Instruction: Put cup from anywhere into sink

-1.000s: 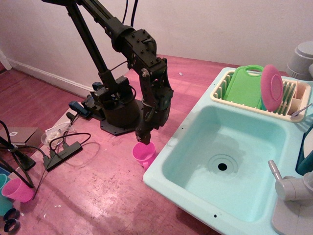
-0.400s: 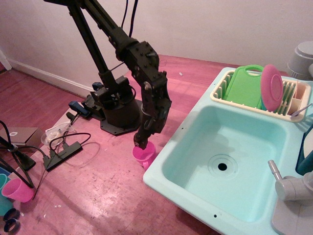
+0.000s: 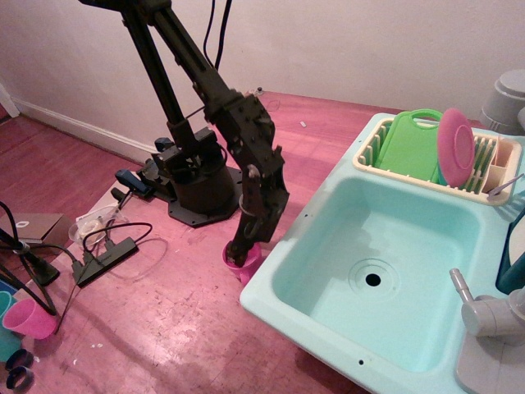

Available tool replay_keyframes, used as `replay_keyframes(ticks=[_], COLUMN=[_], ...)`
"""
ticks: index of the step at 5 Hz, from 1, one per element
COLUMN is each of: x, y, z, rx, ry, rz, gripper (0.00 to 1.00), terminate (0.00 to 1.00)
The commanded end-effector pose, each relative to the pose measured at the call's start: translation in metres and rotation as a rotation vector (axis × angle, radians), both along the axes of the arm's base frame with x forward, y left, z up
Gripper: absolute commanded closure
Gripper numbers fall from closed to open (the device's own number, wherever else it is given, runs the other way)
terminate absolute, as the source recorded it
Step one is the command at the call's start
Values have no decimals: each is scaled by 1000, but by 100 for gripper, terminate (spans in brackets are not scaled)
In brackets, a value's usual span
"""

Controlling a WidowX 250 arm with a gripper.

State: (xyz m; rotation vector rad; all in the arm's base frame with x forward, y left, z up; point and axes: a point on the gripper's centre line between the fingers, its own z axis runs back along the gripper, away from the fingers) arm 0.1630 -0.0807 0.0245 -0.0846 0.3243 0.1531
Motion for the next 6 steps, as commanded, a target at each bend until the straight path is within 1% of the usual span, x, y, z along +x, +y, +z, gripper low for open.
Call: replay_keyframes(ticks=[1,2,3,4,5,6], x=[10,16,21,13,-4,13], y=[-7,-5,-8,-10,10,36], z=[-3,1,-2,2,51,102], rx=[15,15,7,-1,84,155], ry=[-24,-27,-35,-45,-53,-72], rz=[-7,-25,-40,-40,-40,-95], gripper=[100,100,100,100,100,100], terminate=[0,0,0,0,0,0])
